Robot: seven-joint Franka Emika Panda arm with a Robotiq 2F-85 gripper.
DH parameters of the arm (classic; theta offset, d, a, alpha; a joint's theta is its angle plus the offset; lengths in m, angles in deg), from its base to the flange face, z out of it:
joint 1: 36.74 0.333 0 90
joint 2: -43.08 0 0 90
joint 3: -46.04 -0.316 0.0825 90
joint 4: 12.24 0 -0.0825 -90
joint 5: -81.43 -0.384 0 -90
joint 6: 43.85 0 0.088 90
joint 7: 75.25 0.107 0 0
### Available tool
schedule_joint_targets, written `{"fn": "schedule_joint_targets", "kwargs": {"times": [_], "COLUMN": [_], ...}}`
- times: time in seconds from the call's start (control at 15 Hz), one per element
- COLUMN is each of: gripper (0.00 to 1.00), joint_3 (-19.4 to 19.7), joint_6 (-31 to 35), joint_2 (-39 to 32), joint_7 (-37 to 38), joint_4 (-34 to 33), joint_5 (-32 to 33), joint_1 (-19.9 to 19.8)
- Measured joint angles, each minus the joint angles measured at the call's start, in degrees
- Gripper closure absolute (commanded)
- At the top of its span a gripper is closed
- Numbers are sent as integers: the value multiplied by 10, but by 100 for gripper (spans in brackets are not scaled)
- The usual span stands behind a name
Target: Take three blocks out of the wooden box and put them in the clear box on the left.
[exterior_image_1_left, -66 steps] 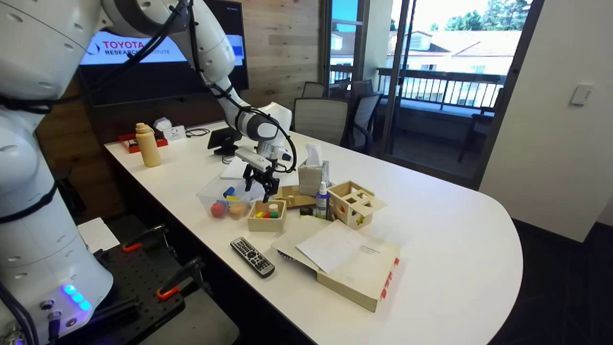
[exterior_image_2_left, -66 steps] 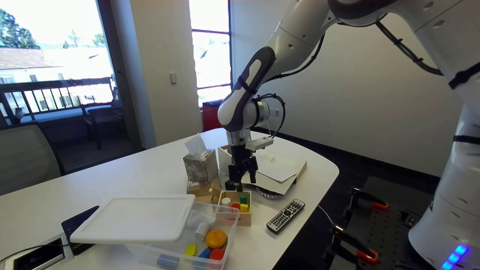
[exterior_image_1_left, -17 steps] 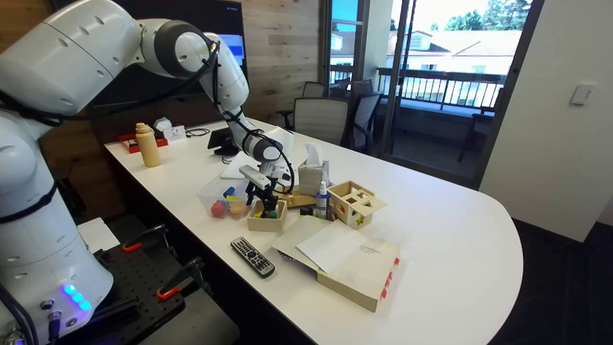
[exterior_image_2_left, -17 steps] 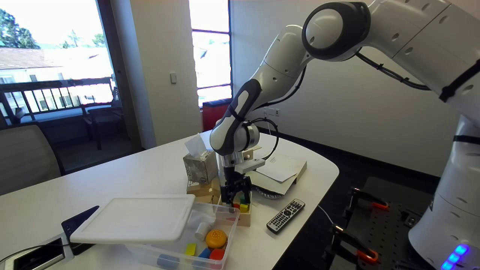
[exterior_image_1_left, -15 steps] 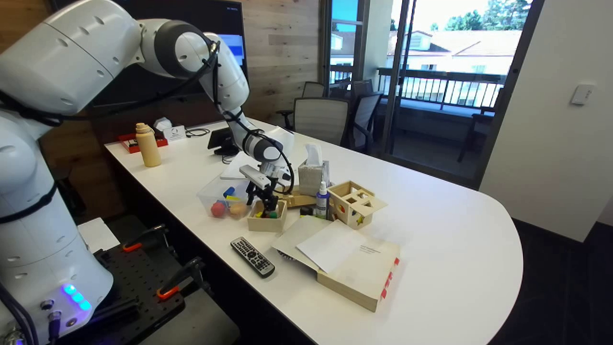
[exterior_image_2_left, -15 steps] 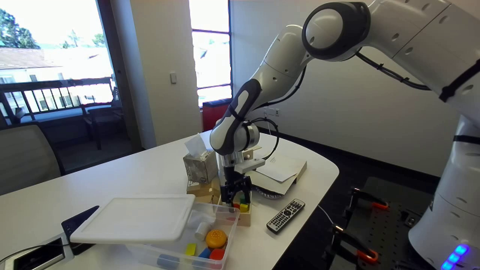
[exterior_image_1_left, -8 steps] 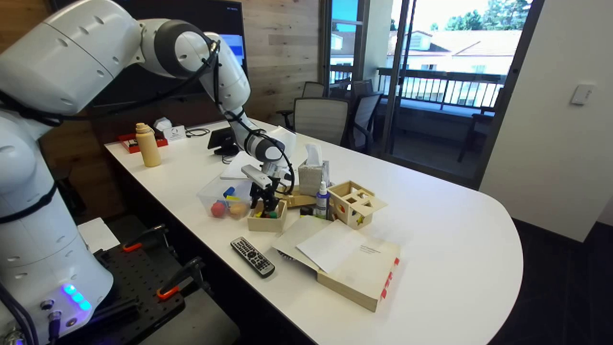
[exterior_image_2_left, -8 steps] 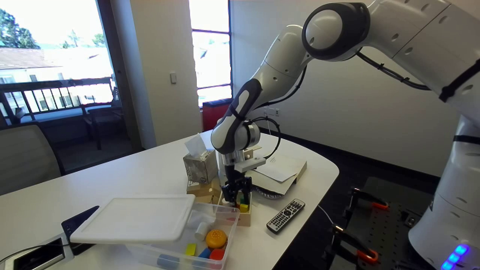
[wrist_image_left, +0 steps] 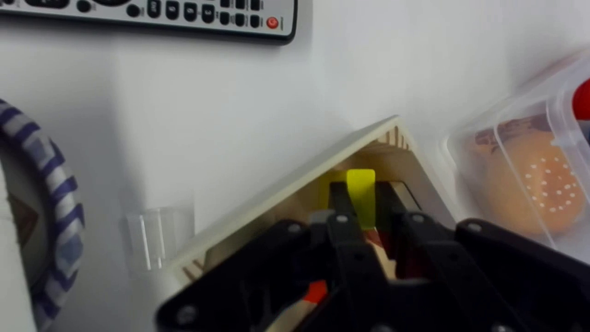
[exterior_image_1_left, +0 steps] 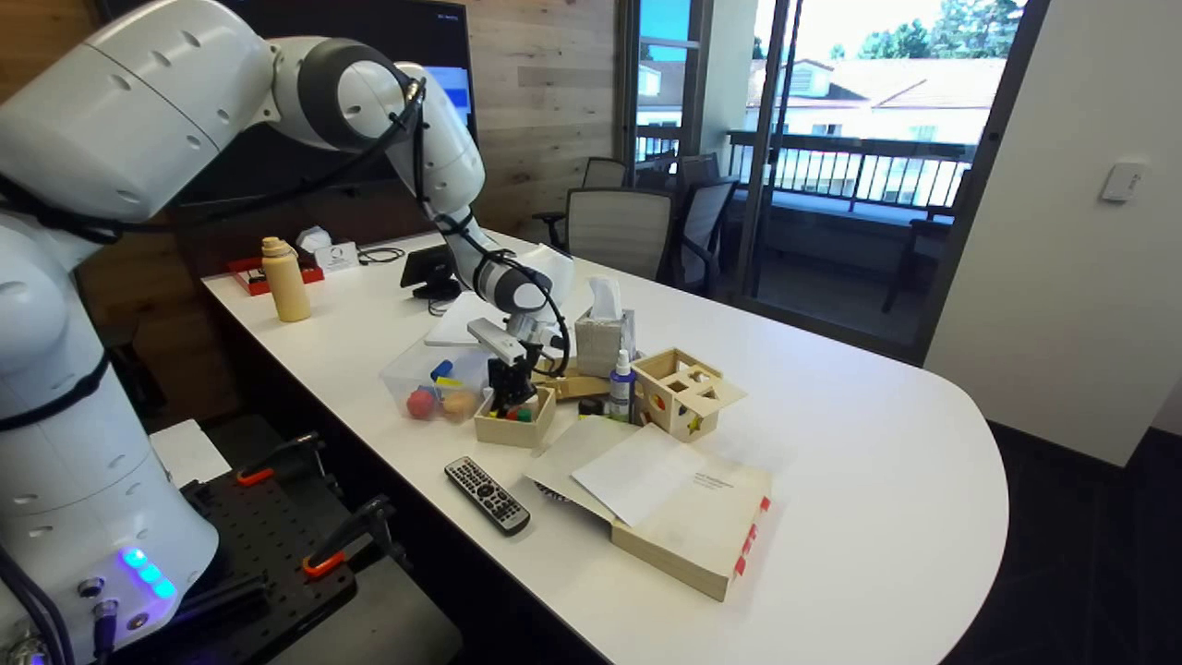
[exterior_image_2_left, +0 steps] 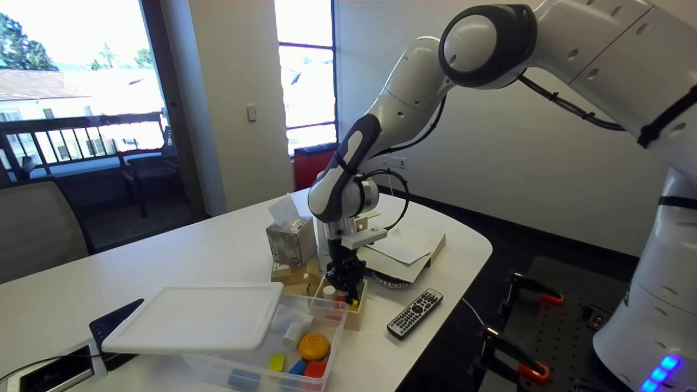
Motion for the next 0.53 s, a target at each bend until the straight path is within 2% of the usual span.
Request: {"fn": "schedule_joint_targets", "kwargs": {"times": [0.53], "gripper": [95], "joint_3": [-1], "joint_6": [0], "joint_2": [5], "joint_7": [1], "joint_4": [-1], "joint_5": [0], "joint_1": [-2]}}
